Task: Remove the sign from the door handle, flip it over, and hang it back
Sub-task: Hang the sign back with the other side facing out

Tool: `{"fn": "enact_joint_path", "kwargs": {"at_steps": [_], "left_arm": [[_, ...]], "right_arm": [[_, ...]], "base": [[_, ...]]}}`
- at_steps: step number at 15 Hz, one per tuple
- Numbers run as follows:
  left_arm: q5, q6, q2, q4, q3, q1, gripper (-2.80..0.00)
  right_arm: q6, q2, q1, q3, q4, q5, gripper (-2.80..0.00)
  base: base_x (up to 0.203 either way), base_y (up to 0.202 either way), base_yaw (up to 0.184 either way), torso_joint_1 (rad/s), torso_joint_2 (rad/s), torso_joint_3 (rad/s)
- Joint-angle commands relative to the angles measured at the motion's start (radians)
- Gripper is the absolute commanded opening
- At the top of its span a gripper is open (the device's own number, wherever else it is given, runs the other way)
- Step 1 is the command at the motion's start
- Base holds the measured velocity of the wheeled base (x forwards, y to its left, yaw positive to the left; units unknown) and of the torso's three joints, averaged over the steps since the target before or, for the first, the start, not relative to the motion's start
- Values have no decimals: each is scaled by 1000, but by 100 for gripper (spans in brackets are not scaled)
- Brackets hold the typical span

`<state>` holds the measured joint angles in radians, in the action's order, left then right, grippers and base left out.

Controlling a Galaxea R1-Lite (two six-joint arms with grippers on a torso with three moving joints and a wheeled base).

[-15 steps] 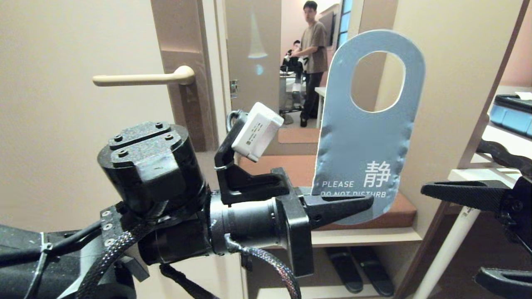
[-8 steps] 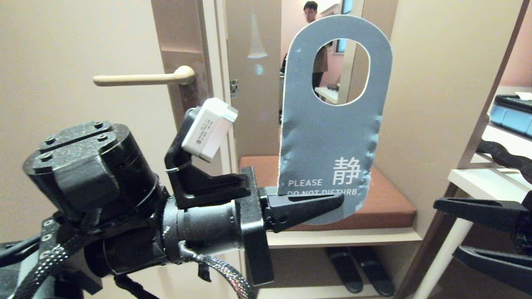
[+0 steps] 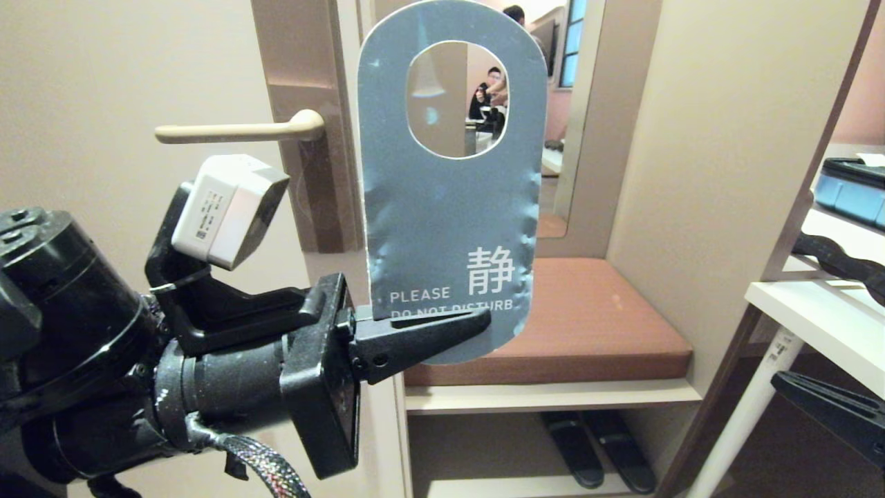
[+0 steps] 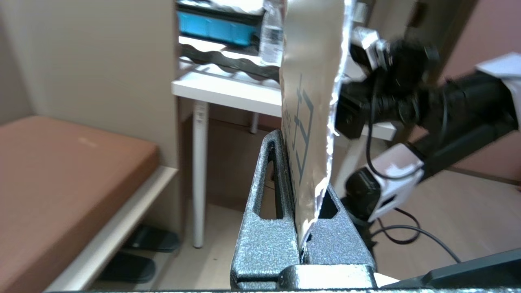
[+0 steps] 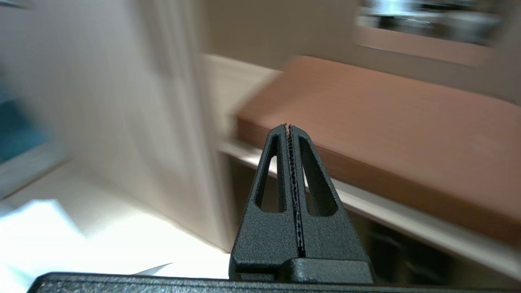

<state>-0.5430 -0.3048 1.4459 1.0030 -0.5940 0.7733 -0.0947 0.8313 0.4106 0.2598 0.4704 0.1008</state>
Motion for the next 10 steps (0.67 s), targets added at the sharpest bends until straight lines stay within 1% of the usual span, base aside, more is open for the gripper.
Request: {"fn": "enact_joint_path", "kwargs": {"at_steps": [1,3,4,6,10], "left_arm": [[-3,4,-30,6,10,-35,-280],[-5,9,-51,5,28,-59,-280],[-5,9,-63,5,38,-62,-280],[-6,9,-85,3,61,-63,-280],[-6,9,-117,2,95,-68,-280]], "right_arm": [[0,-89,0,-64,5,-91,-280],[1,-175,-6,-140,5,-210,-280],[2,-209,-30,-179,4,-250,-280],[14,-245,-133,-220,-5,-267,-280],[89,-263,-387,-255,-58,-268,-280]], "base": [[0,0,0,0,0,0],[0,0,0,0,0,0],[0,0,0,0,0,0],[0,0,0,0,0,0],[0,0,0,0,0,0]]}}
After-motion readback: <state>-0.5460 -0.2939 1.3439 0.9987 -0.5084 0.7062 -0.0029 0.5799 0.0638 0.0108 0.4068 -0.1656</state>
